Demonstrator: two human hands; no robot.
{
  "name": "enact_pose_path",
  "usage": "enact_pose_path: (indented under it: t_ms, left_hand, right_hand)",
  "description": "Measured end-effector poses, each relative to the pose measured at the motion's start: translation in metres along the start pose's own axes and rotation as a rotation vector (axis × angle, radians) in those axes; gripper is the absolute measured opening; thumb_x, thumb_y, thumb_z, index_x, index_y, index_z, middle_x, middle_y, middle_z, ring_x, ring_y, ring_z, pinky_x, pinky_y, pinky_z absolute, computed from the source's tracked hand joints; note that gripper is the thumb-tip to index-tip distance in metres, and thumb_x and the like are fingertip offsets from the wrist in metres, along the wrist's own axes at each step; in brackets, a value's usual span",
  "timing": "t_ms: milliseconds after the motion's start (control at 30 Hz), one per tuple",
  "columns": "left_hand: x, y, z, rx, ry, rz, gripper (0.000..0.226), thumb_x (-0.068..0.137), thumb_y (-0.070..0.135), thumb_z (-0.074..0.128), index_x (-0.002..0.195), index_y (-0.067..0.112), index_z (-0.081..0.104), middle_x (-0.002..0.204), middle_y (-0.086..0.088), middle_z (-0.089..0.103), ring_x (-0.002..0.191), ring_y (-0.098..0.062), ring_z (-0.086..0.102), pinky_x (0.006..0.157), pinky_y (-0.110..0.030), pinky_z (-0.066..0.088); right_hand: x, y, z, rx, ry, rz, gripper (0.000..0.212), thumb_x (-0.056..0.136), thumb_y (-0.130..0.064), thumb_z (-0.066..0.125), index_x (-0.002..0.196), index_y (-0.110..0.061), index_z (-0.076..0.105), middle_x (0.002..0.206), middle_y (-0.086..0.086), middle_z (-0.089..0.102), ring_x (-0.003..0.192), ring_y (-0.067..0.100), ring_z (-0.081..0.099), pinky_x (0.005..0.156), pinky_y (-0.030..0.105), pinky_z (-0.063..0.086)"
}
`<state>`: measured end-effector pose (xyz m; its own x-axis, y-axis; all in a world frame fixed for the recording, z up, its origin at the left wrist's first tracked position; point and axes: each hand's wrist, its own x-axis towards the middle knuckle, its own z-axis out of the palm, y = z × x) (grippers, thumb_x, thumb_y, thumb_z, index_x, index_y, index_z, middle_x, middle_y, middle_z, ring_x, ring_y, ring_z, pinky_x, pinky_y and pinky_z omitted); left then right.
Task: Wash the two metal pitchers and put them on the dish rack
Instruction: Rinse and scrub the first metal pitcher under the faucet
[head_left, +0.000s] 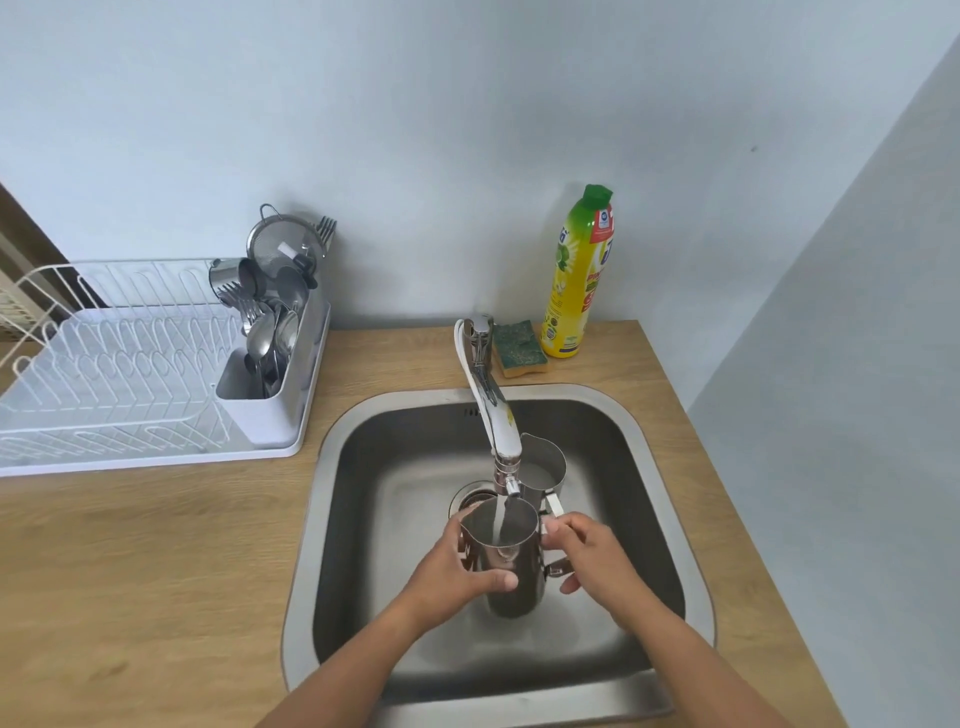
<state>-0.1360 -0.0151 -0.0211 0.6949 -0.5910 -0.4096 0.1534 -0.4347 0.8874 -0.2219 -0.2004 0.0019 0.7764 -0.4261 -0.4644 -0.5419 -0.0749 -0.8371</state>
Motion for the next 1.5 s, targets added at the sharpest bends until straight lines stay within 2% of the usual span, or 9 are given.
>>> enact_pose_path:
  t_ms: [167,333,600,833,1000,1100,1233,1400,1500]
  left_hand:
    - [0.004,-0.003,-0.003,-0.048,-0.001,-0.033,0.084,0.068,0.03,0.089,0.133,0.038,0.037,0.125,0.014,0.057,0.118,-0.011,0.055,0.098,-0.027,0.044]
    - [0.003,-0.002,-0.001,-0.041,-0.067,-0.1,0.071,0.078,0.029,0.082,0.132,0.034,0.038,0.114,0.014,0.058,0.102,-0.002,0.058,0.073,-0.017,0.051]
    - [0.018,0.005,-0.008,-0.164,-0.159,-0.216,0.069,0.074,0.048,0.077,0.129,0.019,0.049,0.119,-0.004,0.07,0.108,-0.017,0.068,0.094,-0.037,0.053]
    - [0.027,0.022,0.006,-0.082,-0.213,-0.327,0.069,0.08,0.072,0.055,0.139,0.044,0.029,0.12,0.006,0.068,0.107,-0.018,0.067,0.087,-0.042,0.056]
    - [0.027,0.03,0.007,-0.064,-0.281,-0.502,0.071,0.083,0.079,0.039,0.117,0.022,0.065,0.102,-0.007,0.076,0.094,-0.023,0.073,0.09,-0.042,0.057]
    - [0.03,0.03,0.004,-0.073,-0.311,-0.493,0.074,0.081,0.082,0.038,0.112,0.022,0.068,0.098,-0.009,0.077,0.093,-0.024,0.074,0.082,-0.038,0.057]
    - [0.035,0.033,0.008,0.014,-0.303,-0.408,0.071,0.071,0.08,0.055,0.124,0.032,0.056,0.11,0.0,0.074,0.101,-0.02,0.07,0.091,-0.045,0.055]
    - [0.045,0.026,0.011,0.066,-0.323,-0.299,0.099,0.053,0.063,0.087,0.137,0.039,0.039,0.113,0.007,0.072,0.104,-0.016,0.07,0.091,-0.049,0.056]
    - [0.042,0.028,0.016,0.091,-0.369,-0.252,0.099,0.054,0.05,0.092,0.136,0.033,0.038,0.114,0.008,0.072,0.105,-0.011,0.069,0.09,-0.039,0.058]
  right_hand:
    - [0.002,-0.002,0.007,-0.051,-0.01,0.002,0.021,0.1,-0.026,0.048,0.095,-0.01,0.062,0.099,0.0,0.071,0.078,0.019,0.063,0.052,0.026,0.052]
    - [0.003,0.0,0.0,-0.083,-0.02,0.037,0.021,0.1,-0.028,0.048,0.091,-0.014,0.061,0.096,0.005,0.071,0.067,0.023,0.063,0.044,0.027,0.049]
    - [0.006,-0.008,0.002,-0.174,-0.042,0.088,0.02,0.101,-0.03,0.043,0.102,-0.017,0.058,0.081,0.011,0.075,0.052,0.028,0.069,0.033,0.022,0.038]
    - [0.012,-0.014,-0.009,-0.24,-0.073,0.252,0.036,0.1,-0.037,0.041,0.096,-0.006,0.058,0.07,0.014,0.076,0.045,0.024,0.068,0.032,0.022,0.038]
    - [0.02,-0.019,-0.012,-0.282,-0.151,0.365,0.042,0.099,-0.038,0.04,0.093,0.001,0.054,0.063,0.02,0.073,0.041,0.024,0.066,0.031,0.019,0.034]
    - [0.022,-0.024,-0.014,-0.287,-0.162,0.382,0.037,0.099,-0.034,0.039,0.088,-0.001,0.051,0.064,0.021,0.073,0.04,0.024,0.064,0.031,0.018,0.031]
    - [0.027,-0.023,-0.02,-0.305,-0.159,0.377,0.039,0.1,-0.037,0.038,0.093,-0.002,0.053,0.073,0.021,0.075,0.044,0.024,0.066,0.031,0.019,0.035]
    - [0.027,-0.017,-0.027,-0.252,-0.138,0.352,0.041,0.101,-0.041,0.036,0.105,-0.004,0.054,0.076,0.019,0.076,0.044,0.027,0.066,0.034,0.02,0.037]
    - [0.023,-0.014,-0.029,-0.241,-0.136,0.341,0.041,0.101,-0.042,0.035,0.104,-0.005,0.053,0.08,0.02,0.077,0.044,0.026,0.066,0.036,0.018,0.035]
